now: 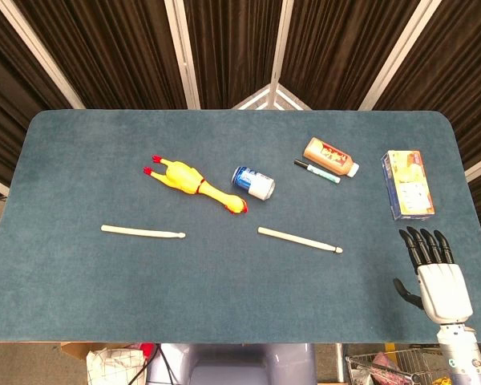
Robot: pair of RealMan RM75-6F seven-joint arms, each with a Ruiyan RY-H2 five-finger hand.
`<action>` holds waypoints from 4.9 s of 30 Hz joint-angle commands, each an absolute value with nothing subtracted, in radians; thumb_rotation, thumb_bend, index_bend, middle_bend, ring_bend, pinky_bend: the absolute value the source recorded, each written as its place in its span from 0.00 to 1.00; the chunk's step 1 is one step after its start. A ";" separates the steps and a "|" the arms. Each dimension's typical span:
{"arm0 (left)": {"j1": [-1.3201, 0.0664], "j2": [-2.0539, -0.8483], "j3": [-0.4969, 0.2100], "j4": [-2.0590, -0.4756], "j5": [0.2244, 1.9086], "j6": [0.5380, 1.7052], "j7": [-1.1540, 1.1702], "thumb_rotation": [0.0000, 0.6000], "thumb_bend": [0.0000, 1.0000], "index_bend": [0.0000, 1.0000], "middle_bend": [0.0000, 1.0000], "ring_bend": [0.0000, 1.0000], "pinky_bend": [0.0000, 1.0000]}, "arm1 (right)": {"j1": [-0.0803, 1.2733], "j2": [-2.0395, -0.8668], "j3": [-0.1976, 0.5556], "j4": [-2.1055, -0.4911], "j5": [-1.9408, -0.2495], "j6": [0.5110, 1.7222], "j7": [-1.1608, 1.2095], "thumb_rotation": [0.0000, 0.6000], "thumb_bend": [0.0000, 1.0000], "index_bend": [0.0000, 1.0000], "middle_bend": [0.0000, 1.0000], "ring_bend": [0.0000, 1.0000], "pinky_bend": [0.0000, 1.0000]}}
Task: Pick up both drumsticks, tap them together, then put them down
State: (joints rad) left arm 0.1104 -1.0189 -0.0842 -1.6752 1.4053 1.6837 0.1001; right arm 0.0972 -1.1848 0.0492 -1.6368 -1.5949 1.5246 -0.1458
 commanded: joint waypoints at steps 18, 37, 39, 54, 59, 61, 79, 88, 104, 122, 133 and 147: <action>0.103 -1.015 -0.094 -1.668 1.370 1.652 0.087 1.00 0.30 0.08 0.02 0.00 0.00 | 0.239 -1.368 0.147 -1.813 -1.338 1.272 -0.380 1.00 0.28 0.29 0.28 0.14 0.00; 0.089 -1.027 -0.108 -1.667 1.332 1.631 0.123 1.00 0.30 0.08 0.02 0.00 0.00 | 0.508 -1.712 0.307 -1.598 -0.857 1.235 -0.833 1.00 0.29 0.41 0.40 0.20 0.00; 0.089 -1.028 -0.110 -1.667 1.328 1.632 0.128 1.00 0.30 0.08 0.02 0.00 0.00 | 0.519 -1.731 0.303 -1.568 -0.846 1.234 -0.834 1.00 0.31 0.42 0.41 0.20 0.00; 0.077 -1.045 -0.110 -1.669 1.318 1.621 0.172 1.00 0.30 0.08 0.02 0.00 0.00 | 0.546 -1.794 0.264 -1.437 -0.848 1.236 -0.788 1.00 0.32 0.48 0.46 0.25 0.00; 0.075 -1.046 -0.108 -1.670 1.318 1.618 0.178 1.00 0.30 0.08 0.02 0.00 0.00 | 0.551 -1.811 0.250 -1.419 -0.864 1.253 -0.791 1.00 0.33 0.51 0.48 0.26 0.00; 0.075 -1.046 -0.108 -1.670 1.318 1.618 0.179 1.00 0.30 0.08 0.02 0.00 0.00 | 0.559 -1.814 0.252 -1.410 -0.868 1.254 -0.797 1.00 0.33 0.52 0.48 0.26 0.00; 0.070 -1.050 -0.107 -1.669 1.314 1.611 0.191 1.00 0.30 0.08 0.02 0.00 0.00 | 0.590 -1.846 0.246 -1.361 -0.848 1.262 -0.859 1.00 0.35 0.55 0.51 0.29 0.00; 0.067 -1.051 -0.105 -1.670 1.313 1.607 0.195 1.00 0.30 0.08 0.02 0.00 0.00 | 0.596 -1.860 0.238 -1.350 -0.849 1.266 -0.872 1.00 0.35 0.56 0.53 0.33 0.00; 0.063 -1.051 -0.101 -1.671 1.314 1.600 0.199 1.00 0.30 0.08 0.02 0.00 0.00 | 0.608 -1.882 0.235 -1.322 -0.865 1.273 -0.878 1.00 0.36 0.59 0.58 0.38 0.00; 0.059 -1.048 -0.099 -1.665 1.337 1.606 0.183 1.00 0.30 0.09 0.03 0.00 0.00 | 0.590 -1.826 0.205 -1.393 -0.940 1.276 -0.827 1.00 0.45 0.64 0.62 0.40 0.00; 0.037 -1.041 -0.096 -1.672 1.385 1.602 0.197 1.00 0.30 0.13 0.07 0.00 0.00 | 0.559 -1.677 0.165 -1.521 -1.130 1.252 -0.599 1.00 0.46 0.66 0.64 0.43 0.00; -0.135 -0.962 -0.146 -1.604 1.276 1.321 0.285 1.00 0.31 0.20 0.13 0.00 0.00 | 0.517 -1.444 0.243 -1.679 -1.284 1.283 -0.232 1.00 0.46 0.67 0.65 0.44 0.00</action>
